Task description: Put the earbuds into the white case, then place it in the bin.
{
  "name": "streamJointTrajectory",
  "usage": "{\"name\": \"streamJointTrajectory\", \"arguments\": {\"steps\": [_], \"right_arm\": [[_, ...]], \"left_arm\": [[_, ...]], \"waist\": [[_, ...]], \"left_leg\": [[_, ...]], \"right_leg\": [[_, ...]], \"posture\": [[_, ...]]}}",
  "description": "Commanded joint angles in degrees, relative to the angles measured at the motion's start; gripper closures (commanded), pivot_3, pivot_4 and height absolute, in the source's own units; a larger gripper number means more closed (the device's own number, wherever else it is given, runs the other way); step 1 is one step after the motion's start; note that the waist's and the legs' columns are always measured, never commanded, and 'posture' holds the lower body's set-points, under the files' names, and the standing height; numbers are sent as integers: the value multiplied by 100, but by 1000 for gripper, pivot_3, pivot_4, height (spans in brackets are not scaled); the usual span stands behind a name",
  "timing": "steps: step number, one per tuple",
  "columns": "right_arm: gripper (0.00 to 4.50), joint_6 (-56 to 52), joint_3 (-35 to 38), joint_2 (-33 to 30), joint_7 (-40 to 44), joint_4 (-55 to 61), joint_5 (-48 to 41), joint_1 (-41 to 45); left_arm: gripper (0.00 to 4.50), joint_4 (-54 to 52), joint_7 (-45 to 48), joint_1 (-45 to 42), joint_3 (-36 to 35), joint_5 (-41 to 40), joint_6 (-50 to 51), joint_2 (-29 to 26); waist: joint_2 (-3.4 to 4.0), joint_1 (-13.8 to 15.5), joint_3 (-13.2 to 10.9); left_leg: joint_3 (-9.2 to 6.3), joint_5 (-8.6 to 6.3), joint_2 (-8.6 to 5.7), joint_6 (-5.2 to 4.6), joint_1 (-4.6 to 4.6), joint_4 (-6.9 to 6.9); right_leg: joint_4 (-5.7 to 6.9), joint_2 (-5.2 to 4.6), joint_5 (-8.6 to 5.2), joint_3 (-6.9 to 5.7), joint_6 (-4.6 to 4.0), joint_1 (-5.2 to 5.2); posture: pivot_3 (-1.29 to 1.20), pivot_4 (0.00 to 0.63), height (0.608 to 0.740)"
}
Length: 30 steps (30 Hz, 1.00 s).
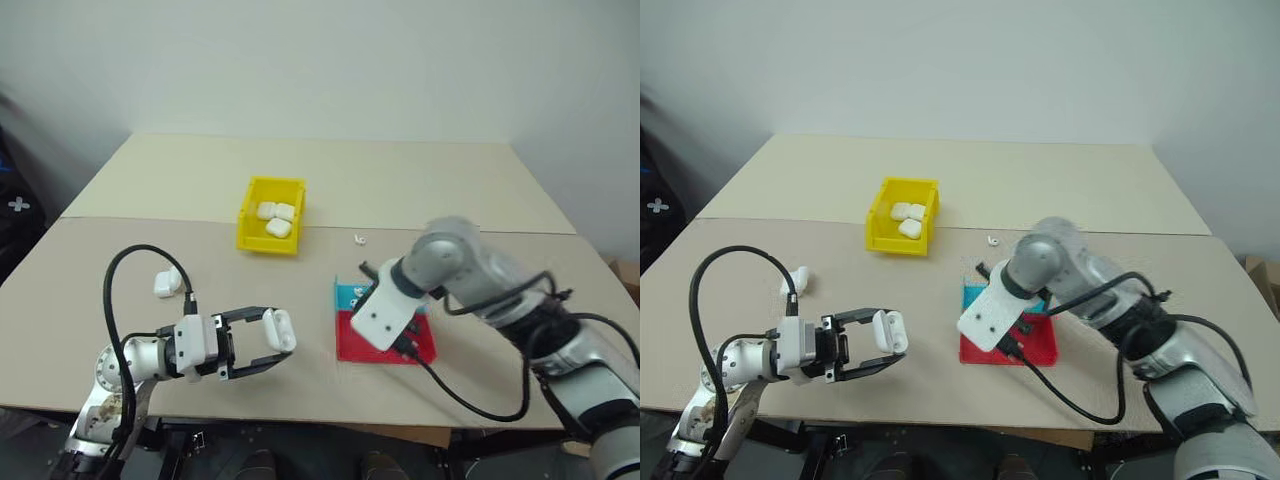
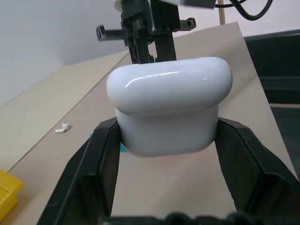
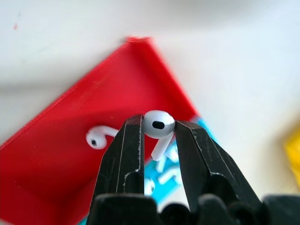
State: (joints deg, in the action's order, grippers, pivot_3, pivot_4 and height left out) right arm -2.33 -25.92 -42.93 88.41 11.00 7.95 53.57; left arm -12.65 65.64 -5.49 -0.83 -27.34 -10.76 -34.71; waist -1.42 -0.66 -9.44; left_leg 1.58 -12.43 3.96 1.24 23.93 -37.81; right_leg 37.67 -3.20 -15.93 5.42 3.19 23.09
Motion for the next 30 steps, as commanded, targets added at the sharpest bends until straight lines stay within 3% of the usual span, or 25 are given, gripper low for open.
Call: {"name": "streamJointTrajectory", "arguments": {"steps": [1, 8, 13, 20, 30], "right_arm": [[3288, -1420, 1397, -105, -386, 530, -1184, -67], [3288, -3215, 3712, 486, -1955, 1444, -3585, -606], [3288, -3359, 4435, 1074, -2789, 1971, -5056, -891], [3288, -3071, 4116, 1437, -3315, 2367, -5864, -1338], [3288, -2560, 2989, 1329, -2979, 2244, -5254, -1433]], "left_arm": [[1734, -470, -124, -398, 79, -454, 378, 148], [1734, -655, -67, -1135, 185, -1182, 1143, 450], [1734, -647, 80, -1621, 374, -1484, 1514, 723], [1734, -624, 356, -1849, 369, -1629, 1737, 823], [1734, -751, 417, -1838, 297, -1587, 1780, 717]], "waist": [[-1, 5, 0], [-2, -29, 0], [-1, -25, 0], [-1, -41, 1], [-1, -38, 0]], "left_leg": [[0, 0, 0, 0, 0, 0], [-5, 0, -1, 0, 1, 0], [-7, 0, -3, 0, 1, 1], [-9, 0, -3, -1, 1, 1], [-10, 0, -3, -1, 3, 1]], "right_leg": [[-1, 0, 0, 0, 0, -2], [-4, 1, 0, 2, 1, -5], [-4, 2, 0, 3, 3, -7], [-4, 3, -1, 3, 5, -7], [-8, 4, -2, 3, 7, -6]], "posture": [[0, 150, 740], [0, 150, 740], [0, 150, 740], [0, 150, 740], [0, 150, 740]]}}
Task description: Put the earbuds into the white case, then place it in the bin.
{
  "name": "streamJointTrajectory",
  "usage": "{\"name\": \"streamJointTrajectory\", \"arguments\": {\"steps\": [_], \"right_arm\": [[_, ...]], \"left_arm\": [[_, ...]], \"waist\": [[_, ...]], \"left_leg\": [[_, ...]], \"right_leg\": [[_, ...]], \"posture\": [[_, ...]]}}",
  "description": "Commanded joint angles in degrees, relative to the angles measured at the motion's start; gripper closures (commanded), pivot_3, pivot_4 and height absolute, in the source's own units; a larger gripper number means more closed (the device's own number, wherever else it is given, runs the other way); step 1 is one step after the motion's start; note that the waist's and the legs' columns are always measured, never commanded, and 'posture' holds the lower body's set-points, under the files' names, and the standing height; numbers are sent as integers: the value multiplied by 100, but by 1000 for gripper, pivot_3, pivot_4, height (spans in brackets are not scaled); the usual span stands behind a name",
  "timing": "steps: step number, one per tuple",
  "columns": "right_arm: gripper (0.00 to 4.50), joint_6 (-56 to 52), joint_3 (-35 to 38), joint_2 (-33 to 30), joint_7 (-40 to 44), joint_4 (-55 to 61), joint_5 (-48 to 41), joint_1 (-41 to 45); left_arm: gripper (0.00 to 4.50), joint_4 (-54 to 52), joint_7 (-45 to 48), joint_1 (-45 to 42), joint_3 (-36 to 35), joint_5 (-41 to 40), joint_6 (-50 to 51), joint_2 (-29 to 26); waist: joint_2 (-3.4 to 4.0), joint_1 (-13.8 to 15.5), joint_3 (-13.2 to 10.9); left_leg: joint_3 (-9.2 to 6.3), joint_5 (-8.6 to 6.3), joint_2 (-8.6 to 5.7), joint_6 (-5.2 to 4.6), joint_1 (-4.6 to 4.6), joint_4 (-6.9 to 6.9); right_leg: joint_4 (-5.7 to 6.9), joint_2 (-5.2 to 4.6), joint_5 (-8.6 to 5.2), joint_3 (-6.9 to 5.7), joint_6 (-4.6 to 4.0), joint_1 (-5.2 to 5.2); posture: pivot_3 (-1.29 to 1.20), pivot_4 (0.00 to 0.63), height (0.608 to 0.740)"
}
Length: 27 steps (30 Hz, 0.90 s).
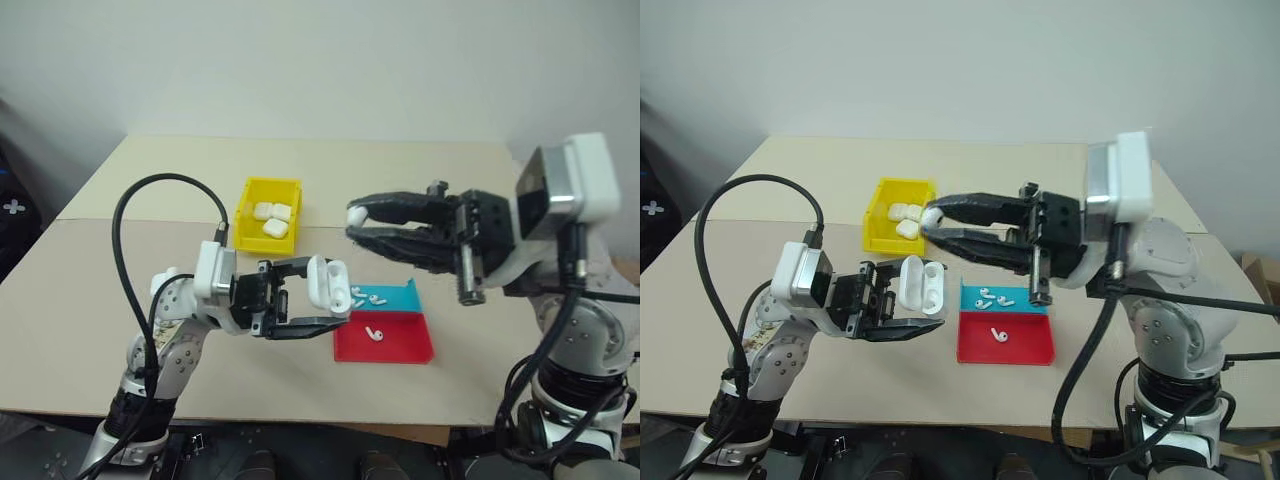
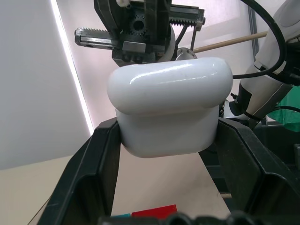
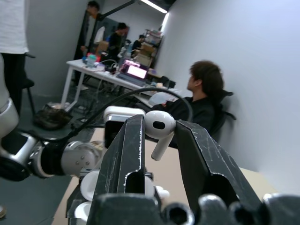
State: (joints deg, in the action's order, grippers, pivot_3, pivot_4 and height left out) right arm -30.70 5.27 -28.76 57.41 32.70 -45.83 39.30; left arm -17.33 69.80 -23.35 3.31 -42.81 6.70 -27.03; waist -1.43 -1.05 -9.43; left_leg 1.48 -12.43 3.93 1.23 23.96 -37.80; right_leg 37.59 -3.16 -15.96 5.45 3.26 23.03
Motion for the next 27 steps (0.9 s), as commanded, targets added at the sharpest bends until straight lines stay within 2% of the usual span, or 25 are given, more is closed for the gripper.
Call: {"name": "streamJointTrajectory", "arguments": {"steps": [1, 12, 24, 27], "right_arm": [[3288, 307, -199, -116, 154, 57, 164, -5], [3288, 1068, -444, -360, 656, -421, 729, -369], [3288, 1362, -562, -316, 608, -448, 921, -481], [2652, 1466, -606, -324, 592, -420, 1018, -418]], "left_arm": [[1734, -303, -8, -38, -123, -34, 36, -66], [1734, -418, -98, 46, -150, 0, 1, -68], [1734, -348, -76, 57, -154, 90, -37, -55], [1734, -320, -46, 67, -130, 135, -70, -48]], "waist": [[0, 3, 0], [0, 18, 0], [0, 14, 0], [0, 14, 0]], "left_leg": [[0, 0, 0, 0, 1, 0], [-1, 0, 0, 0, 2, 0], [-2, 0, -1, 0, 2, 0], [-2, 0, 0, 0, 1, 0]], "right_leg": [[0, 0, 0, 0, 0, 1], [-2, 0, 0, -1, 0, 0], [-2, 0, 0, -1, 0, 0], [-2, 0, 0, -1, 1, 0]], "posture": [[0, 150, 740], [0, 150, 740], [0, 150, 740], [0, 150, 740]]}}
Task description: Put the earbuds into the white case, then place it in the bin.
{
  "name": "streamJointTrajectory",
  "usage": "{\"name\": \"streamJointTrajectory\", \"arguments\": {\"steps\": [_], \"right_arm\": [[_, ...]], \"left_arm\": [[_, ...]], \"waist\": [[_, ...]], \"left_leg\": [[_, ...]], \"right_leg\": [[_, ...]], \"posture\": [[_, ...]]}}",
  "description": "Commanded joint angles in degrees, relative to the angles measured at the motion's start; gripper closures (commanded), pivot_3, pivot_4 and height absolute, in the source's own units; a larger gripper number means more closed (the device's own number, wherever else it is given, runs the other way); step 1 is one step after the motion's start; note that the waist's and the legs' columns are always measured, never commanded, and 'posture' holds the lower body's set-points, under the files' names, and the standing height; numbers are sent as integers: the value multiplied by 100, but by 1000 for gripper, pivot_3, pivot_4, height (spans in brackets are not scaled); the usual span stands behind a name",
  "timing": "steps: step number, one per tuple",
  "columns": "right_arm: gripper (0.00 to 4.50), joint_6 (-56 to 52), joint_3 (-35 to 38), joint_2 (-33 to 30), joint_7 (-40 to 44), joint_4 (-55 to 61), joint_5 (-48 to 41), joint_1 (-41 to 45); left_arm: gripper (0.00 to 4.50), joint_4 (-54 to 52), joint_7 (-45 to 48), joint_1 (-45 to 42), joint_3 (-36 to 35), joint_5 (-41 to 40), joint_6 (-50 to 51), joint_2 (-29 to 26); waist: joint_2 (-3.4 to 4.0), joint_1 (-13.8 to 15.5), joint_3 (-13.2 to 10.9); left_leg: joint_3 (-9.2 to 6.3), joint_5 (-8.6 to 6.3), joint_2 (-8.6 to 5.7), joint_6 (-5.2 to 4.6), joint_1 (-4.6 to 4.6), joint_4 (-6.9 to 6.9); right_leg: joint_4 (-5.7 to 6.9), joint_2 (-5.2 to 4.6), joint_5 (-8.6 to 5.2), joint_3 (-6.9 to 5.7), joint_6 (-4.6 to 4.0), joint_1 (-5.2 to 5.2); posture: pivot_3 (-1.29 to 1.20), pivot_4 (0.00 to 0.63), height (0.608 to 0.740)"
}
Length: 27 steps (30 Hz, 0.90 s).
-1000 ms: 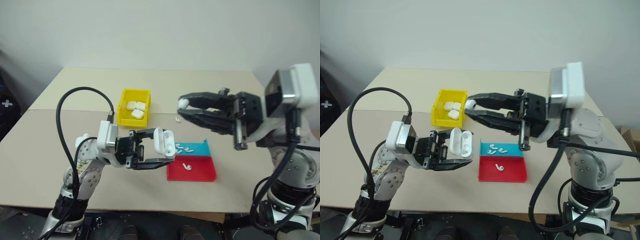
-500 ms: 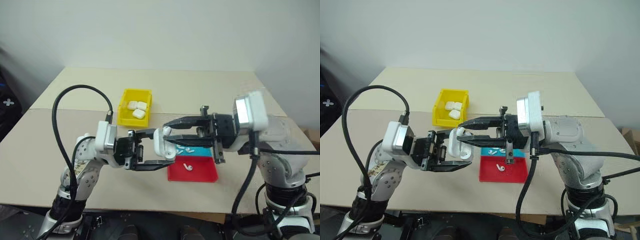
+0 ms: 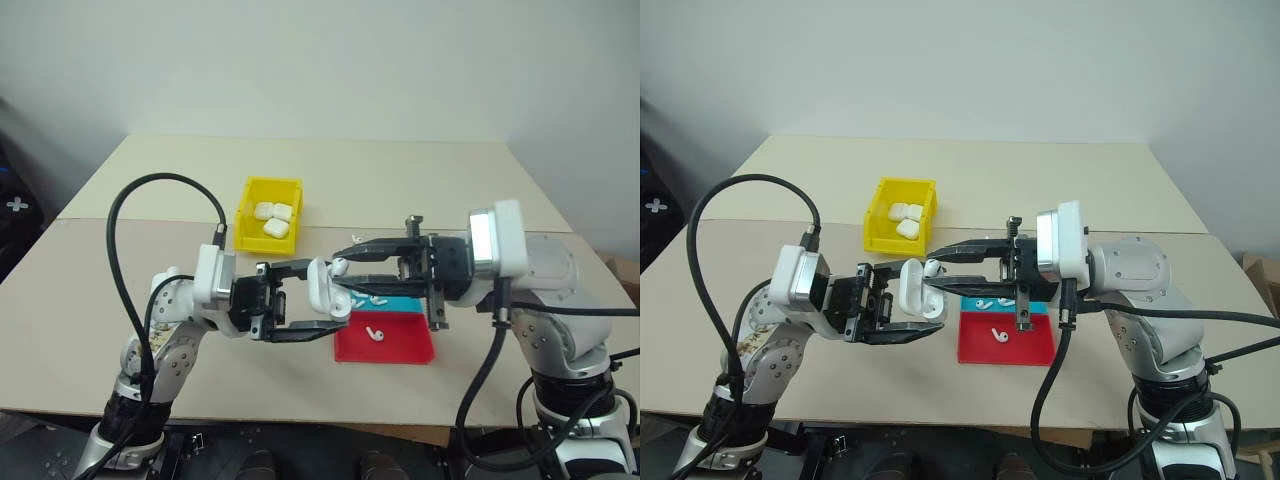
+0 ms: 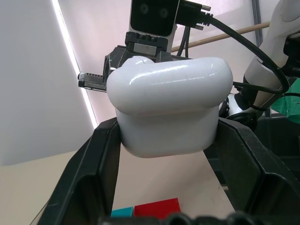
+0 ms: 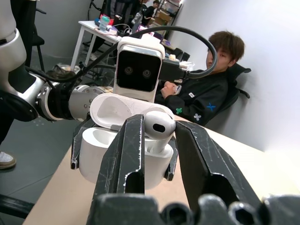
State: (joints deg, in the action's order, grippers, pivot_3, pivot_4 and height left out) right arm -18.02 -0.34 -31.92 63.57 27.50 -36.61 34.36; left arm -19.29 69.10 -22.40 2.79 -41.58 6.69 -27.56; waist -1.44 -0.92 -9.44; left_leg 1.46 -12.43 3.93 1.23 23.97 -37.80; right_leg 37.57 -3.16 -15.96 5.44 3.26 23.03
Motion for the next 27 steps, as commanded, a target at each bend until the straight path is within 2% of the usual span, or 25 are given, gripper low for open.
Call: {"name": "streamJointTrajectory", "arguments": {"steps": [1, 3, 10, 14, 17, 20, 23, 27], "right_arm": [[2308, 242, -69, -30, -12, 112, 149, 92], [1693, 294, -90, -61, 43, 136, 164, 104], [1693, 357, 176, -181, 35, 136, 8, 146], [1693, -285, 333, -874, -57, -398, 190, 556], [1693, -706, -259, -1584, 9, -1148, 1050, 1099], [1693, -380, -1116, -2047, 551, -1932, 2093, 1565], [1693, -112, -1839, -2078, 1029, -2605, 2847, 2082], [1693, 317, -2730, -1744, 1567, -3249, 3764, 2676]], "left_arm": [[1734, -116, 32, -27, -70, 27, -74, 7], [1734, -104, 47, -26, -69, 49, -78, 19], [1734, 29, 114, 147, -126, 323, -213, -97], [1734, 358, 680, 778, -232, 938, -1010, -529], [1734, 241, 799, 1321, -390, 947, -1190, -776], [1734, 157, 818, 1793, -476, 1033, -1366, -892], [1734, 255, 784, 2041, -430, 1290, -1654, -902], [1734, 338, 688, 2265, -295, 1546, -1968, -796]], "waist": [[0, 2, 0], [0, 5, 0], [0, 3, 0], [1, -41, 0], [1, -34, 0], [1, -20, 0], [1, -13, -1], [4, -22, -3]], "left_leg": [[0, 0, 0, 0, 0, 0], [0, 0, 0, 0, 0, 0], [0, 0, 0, 0, 0, 0], [3, 0, 0, 0, -1, 1], [8, 0, 1, 0, -2, 3], [9, 0, 4, 0, -4, 4], [13, -1, 3, 0, -2, 6], [17, -1, 3, 0, 3, 6]], "right_leg": [[0, 0, 0, 0, 0, 0], [-1, 0, 0, 0, 0, 0], [-1, 0, 0, 0, 0, 0], [0, 0, 0, 3, 0, 2], [-1, -1, -1, 3, -3, 6], [-2, -2, -3, 2, -7, 8], [-3, -4, -4, 4, -7, 11], [-1, -3, -4, 6, -7, 19]], "posture": [[0, 150, 740], [0, 150, 740], [0, 150, 740], [0, 150, 740], [0, 150, 740], [0, 150, 740], [0, 150, 740], [0, 150, 740]]}}
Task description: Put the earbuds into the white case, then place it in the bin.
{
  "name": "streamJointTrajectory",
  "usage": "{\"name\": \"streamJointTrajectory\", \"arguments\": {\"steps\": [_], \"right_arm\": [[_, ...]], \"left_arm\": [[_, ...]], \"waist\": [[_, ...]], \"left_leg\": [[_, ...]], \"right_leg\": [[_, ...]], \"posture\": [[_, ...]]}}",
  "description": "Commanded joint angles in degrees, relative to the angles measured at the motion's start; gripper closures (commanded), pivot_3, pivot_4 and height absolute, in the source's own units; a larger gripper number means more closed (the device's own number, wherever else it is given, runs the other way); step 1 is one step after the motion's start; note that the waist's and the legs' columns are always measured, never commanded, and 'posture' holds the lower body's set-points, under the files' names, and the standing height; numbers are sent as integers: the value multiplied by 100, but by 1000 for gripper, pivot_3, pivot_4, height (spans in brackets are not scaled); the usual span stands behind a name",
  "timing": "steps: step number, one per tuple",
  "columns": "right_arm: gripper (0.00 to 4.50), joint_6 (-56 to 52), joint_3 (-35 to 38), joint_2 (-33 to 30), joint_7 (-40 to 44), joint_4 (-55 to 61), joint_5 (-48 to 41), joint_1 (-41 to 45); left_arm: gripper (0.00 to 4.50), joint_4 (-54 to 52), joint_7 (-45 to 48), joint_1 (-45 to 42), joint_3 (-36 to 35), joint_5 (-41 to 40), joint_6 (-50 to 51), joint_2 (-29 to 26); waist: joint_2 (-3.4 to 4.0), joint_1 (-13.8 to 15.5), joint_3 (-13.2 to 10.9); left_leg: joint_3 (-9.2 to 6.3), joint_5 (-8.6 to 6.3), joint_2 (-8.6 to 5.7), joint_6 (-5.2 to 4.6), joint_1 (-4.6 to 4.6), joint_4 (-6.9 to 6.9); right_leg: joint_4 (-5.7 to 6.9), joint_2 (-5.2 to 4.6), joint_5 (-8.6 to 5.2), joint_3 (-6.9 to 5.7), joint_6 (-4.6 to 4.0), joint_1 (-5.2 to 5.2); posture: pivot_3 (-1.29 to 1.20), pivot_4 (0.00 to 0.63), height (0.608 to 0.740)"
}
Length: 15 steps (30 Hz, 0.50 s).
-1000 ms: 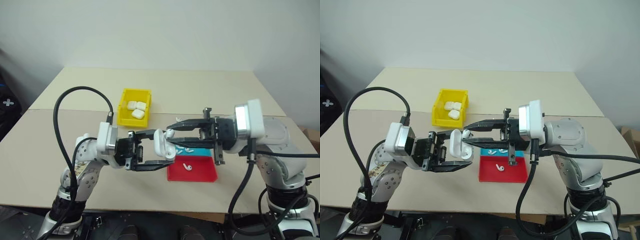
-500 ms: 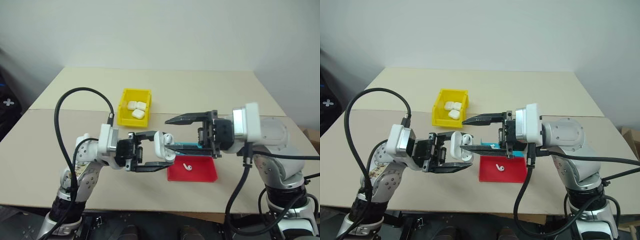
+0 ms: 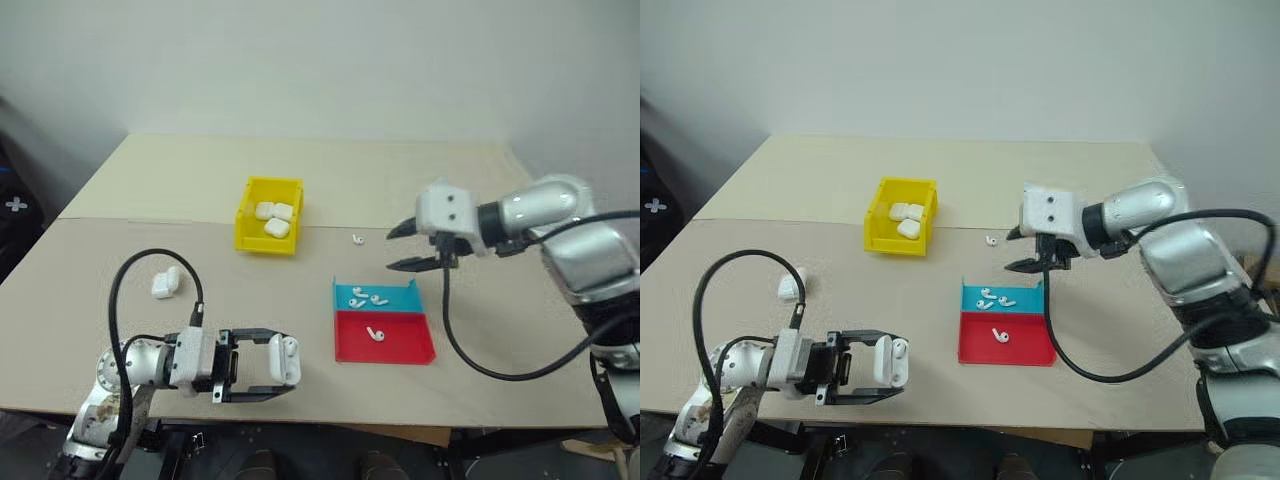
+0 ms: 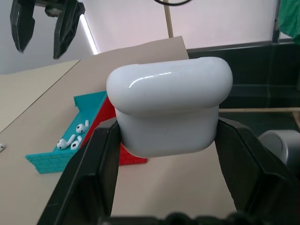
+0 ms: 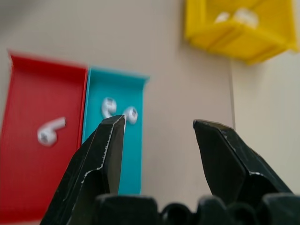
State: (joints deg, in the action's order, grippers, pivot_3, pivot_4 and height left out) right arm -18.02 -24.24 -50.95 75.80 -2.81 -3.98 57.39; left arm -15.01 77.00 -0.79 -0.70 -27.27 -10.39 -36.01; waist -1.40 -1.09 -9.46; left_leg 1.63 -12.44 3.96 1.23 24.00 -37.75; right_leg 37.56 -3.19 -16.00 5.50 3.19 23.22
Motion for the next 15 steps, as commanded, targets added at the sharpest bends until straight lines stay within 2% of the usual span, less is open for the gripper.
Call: {"name": "streamJointTrajectory", "arguments": {"steps": [1, 9, 15], "right_arm": [[1693, 349, -440, 248, 422, -306, 616, 442], [1693, 451, -1073, 1018, 668, -1026, 1565, 730], [1693, 43, -1273, 1376, 755, -1350, 2073, 777]], "left_arm": [[1734, -124, -154, 129, 75, 136, -265, 65], [1734, -326, -502, 244, 202, 223, -292, 155], [1734, -424, -675, 272, 217, 189, -253, 170]], "waist": [[0, -13, 0], [1, 17, 0], [1, 24, 0]], "left_leg": [[0, 0, 0, 0, 1, 1], [0, 0, 0, 0, 3, 0], [0, 0, 0, 0, 4, 0]], "right_leg": [[1, 0, 0, 0, 0, 1], [4, -1, 0, -2, -1, 2], [5, -1, 0, -3, -1, 2]], "posture": [[0, 150, 740], [0, 150, 740], [0, 150, 740]]}}
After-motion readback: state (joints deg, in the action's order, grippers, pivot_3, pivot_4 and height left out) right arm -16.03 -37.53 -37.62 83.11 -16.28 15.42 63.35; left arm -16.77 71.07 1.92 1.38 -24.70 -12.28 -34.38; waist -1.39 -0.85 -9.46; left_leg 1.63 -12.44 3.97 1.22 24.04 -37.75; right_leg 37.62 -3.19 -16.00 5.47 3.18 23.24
